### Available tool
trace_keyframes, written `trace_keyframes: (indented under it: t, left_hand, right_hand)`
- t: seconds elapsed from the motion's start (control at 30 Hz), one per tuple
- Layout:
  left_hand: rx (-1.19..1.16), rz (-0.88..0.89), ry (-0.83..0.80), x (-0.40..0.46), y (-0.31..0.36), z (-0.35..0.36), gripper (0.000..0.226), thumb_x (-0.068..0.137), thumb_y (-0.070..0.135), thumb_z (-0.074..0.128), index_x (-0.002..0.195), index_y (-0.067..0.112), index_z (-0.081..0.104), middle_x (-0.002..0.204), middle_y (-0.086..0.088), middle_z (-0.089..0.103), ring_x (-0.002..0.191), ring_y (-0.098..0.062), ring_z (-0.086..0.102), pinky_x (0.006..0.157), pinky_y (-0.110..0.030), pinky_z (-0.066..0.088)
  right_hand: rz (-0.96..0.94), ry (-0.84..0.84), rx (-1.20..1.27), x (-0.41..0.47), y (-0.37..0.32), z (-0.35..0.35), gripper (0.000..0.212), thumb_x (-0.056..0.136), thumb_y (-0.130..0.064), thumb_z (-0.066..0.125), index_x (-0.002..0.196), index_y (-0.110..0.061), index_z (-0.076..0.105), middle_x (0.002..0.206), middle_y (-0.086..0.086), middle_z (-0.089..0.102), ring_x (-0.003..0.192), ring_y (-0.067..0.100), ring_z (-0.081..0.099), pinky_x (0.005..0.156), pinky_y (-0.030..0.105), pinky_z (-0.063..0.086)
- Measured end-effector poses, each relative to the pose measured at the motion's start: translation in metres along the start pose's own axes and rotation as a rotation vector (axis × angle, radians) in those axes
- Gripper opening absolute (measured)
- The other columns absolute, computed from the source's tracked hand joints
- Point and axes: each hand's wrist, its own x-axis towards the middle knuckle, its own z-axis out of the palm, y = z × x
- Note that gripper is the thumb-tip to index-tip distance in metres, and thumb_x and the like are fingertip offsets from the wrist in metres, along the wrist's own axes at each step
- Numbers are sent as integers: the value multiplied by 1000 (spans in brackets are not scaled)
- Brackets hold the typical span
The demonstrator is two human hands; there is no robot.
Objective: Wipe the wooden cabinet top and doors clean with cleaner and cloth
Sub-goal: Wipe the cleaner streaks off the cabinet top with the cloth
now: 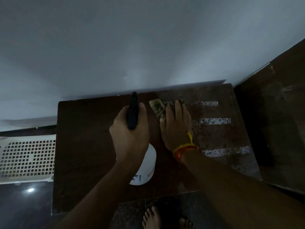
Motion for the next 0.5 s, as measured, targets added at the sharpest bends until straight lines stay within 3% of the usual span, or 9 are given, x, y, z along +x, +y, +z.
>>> trace_keyframes:
  t: [0.13, 0.33, 0.5]
  left_hand:
    - [9, 16, -7, 0, -5, -3, 24, 95, 43, 56, 75, 29, 57, 72, -9, 61, 62, -39, 62, 53, -55, 55]
    - [-14, 22, -43, 2, -5, -6, 21, 96, 38, 56, 79, 26, 58, 72, -15, 60, 64, -42, 60, 53, -55, 55]
    - [-28, 24, -35, 5, -9, -3, 24, 96, 38, 57, 78, 24, 59, 69, -13, 59, 55, -36, 61, 45, -39, 53]
  right_hand:
    - [-22, 28, -20, 49, -2, 0, 53, 97, -37, 37, 144, -12, 34, 154, 18, 23, 142, 38, 19, 116, 49, 16]
    - [-33, 57, -6, 37, -16, 7, 51, 95, -35, 43, 141, -11, 42, 151, 19, 30, 139, 41, 24, 114, 51, 18]
    - [-55, 118, 5, 45, -10, 9, 48, 93, -35, 46, 135, -12, 49, 143, 20, 42, 134, 41, 35, 111, 54, 26]
